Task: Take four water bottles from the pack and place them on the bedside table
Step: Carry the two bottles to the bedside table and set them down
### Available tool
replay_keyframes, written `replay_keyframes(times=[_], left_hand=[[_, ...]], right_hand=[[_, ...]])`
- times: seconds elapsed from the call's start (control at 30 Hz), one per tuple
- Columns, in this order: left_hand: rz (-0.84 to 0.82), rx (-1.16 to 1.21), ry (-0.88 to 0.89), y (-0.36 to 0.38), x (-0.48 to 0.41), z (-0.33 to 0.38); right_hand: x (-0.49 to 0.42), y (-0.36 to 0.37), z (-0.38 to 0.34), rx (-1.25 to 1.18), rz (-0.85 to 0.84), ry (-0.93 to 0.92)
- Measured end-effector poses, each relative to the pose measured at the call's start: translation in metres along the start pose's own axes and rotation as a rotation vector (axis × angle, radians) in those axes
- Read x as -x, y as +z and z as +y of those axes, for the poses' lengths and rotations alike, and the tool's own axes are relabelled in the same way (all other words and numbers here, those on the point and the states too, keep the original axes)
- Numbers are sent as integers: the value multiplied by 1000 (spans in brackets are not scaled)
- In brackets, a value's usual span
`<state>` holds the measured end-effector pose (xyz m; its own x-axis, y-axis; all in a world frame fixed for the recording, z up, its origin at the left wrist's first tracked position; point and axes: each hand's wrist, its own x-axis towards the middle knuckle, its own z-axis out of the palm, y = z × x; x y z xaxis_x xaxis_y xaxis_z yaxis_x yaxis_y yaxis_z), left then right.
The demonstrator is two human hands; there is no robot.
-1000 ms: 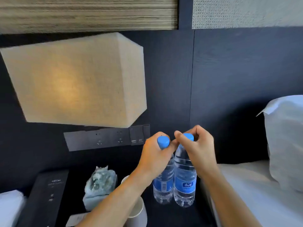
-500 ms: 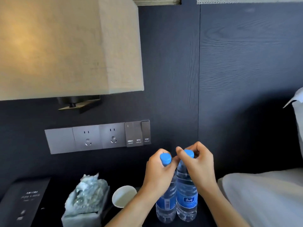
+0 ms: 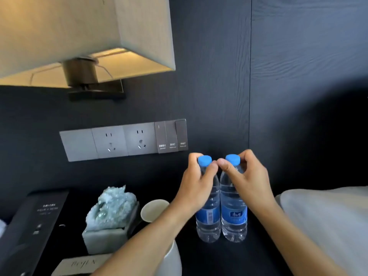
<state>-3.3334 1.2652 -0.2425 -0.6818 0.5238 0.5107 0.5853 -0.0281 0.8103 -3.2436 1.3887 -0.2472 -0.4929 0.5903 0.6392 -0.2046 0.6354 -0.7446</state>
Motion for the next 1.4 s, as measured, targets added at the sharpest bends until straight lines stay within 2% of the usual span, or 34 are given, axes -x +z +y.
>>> replay_keyframes(times=[0.07, 0.13, 0.2, 0.33, 0.47, 0.53, 0.6, 0.77, 0.93, 1.27, 1.4], left_hand=[[-57, -5, -8, -6, -4, 0], [-68, -121, 18, -9, -6, 0], [-11, -231, 33, -10, -6, -1], [39, -243, -28, -11, 0, -2], [209, -392, -9, -5, -3, 4], [224, -301, -102, -1, -5, 5], [172, -149, -204, 2, -4, 4], [65, 30, -150, -9, -4, 12], [-18, -29, -97, -18, -2, 6], [122, -278, -17, -7, 1, 8], [36, -135, -98, -11, 5, 5]], right_hand=[[-4, -6, 1, 140, 16, -63], [-6, -11, 2, 198, -1, -65], [-5, -14, 3, 212, -45, -58], [-3, -19, 4, 204, -75, -65], [-7, -23, 3, 189, -115, -71], [-9, -26, 4, 149, -154, -50], [-10, -29, 5, 115, -177, -40], [-10, -30, 5, 64, -211, -1], [-10, -33, 3, 49, -233, 23], [-3, -26, -1, 118, -155, 0], [-5, -28, -1, 131, -189, 12]])
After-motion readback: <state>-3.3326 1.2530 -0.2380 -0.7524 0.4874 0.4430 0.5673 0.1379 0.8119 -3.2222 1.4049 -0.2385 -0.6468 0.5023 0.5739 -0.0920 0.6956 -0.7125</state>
